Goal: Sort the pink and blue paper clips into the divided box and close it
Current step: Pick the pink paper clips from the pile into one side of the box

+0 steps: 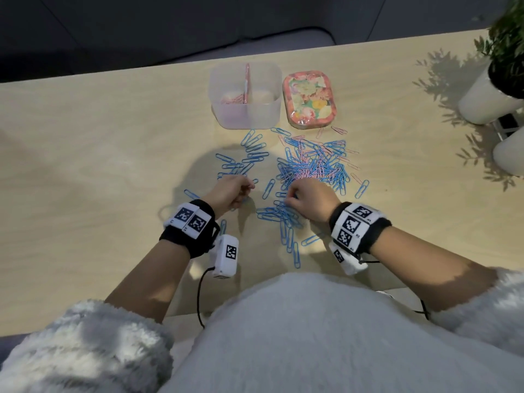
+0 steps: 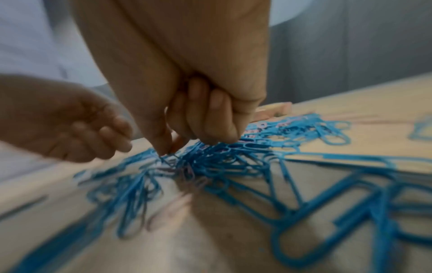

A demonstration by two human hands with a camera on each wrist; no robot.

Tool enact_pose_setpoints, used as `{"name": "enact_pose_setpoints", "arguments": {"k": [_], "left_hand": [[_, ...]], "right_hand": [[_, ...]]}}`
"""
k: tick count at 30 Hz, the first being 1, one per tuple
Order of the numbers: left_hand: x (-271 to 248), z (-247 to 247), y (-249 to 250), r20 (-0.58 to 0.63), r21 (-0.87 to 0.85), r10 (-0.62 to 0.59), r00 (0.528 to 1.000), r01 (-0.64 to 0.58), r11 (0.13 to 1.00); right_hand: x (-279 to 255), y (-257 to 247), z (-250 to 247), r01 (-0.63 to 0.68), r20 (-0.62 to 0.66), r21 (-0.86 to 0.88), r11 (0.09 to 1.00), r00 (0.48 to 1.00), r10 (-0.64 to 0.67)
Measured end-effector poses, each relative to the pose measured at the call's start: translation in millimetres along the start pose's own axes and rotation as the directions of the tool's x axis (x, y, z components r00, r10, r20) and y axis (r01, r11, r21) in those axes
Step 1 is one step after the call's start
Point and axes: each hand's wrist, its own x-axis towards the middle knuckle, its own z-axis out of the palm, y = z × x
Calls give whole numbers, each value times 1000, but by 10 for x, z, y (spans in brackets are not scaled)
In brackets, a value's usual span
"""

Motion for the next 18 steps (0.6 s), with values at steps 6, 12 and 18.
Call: {"name": "enact_pose_setpoints", "arguments": {"k": [6,12,18], "left_hand": [[-22,285,19,75,201,52,996,-66,977],[45,475,-13,158,698,335,929,-345,628],[92,485,-25,183,889,339,923,-302,343]], "right_hand": [[17,324,-271,-167,-16,589,791,976,218],[-185,541,-336,-136,-136,42,990,981,140],[-391,291,-183,197,132,-188,962,976,-174]]}}
